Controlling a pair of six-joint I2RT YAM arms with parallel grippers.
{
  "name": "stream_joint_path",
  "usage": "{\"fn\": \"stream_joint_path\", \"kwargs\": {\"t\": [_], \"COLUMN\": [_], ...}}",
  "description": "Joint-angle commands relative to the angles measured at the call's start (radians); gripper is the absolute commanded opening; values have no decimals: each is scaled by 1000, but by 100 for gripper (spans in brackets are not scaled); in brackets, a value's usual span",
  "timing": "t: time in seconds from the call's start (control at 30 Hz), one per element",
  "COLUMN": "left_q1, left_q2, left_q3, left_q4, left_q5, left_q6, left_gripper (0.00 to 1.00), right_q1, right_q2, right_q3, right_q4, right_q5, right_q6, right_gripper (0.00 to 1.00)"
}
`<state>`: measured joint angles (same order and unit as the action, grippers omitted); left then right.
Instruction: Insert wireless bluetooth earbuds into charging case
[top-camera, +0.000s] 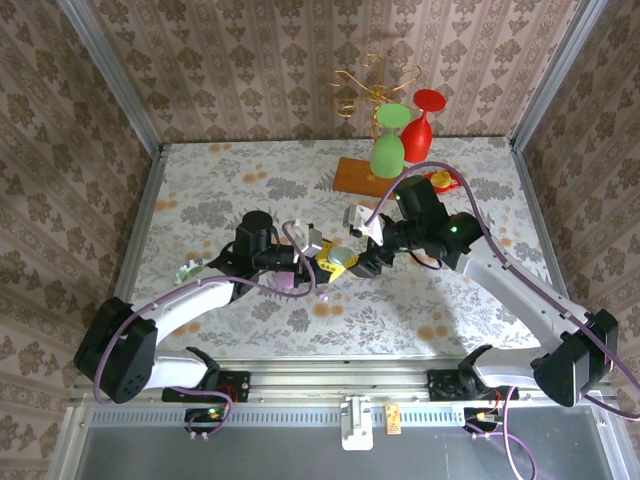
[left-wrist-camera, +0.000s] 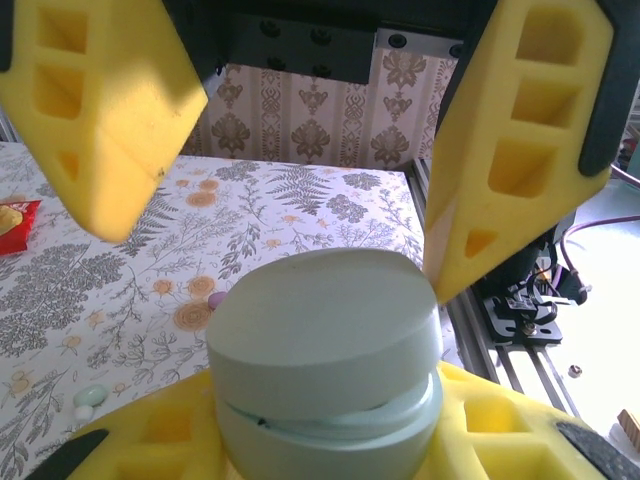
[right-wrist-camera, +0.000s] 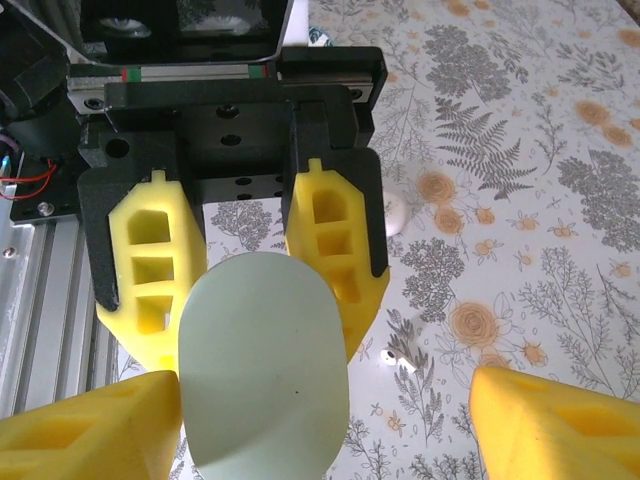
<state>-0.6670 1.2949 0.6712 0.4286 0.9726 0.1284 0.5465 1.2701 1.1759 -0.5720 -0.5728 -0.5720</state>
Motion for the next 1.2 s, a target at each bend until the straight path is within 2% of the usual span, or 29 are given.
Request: {"fn": "stream_joint_path", "kwargs": {"t": [0.0,0.6,0.93,1.17], "left_q1": [-7,-5,0,8], "left_q2": [-26,-28,-31,-13], "left_q3": [-16,-25,-35,-35], "left_q4": [25,44,59,88], "left_q5": [37,50,66,66], "left_q6": [35,32,20,9], "left_gripper": [23,23,22,23], "right_q1": [-13,-32,-32,-32], "right_q2": [-18,-14,8,-6], "right_q3": [-13,-3,12,27], "right_q4": [29,98,112,67], "right_q5": [35,61,161,82], "right_q6": [14,47,92,98], "right_gripper": [76,76,77,79]}}
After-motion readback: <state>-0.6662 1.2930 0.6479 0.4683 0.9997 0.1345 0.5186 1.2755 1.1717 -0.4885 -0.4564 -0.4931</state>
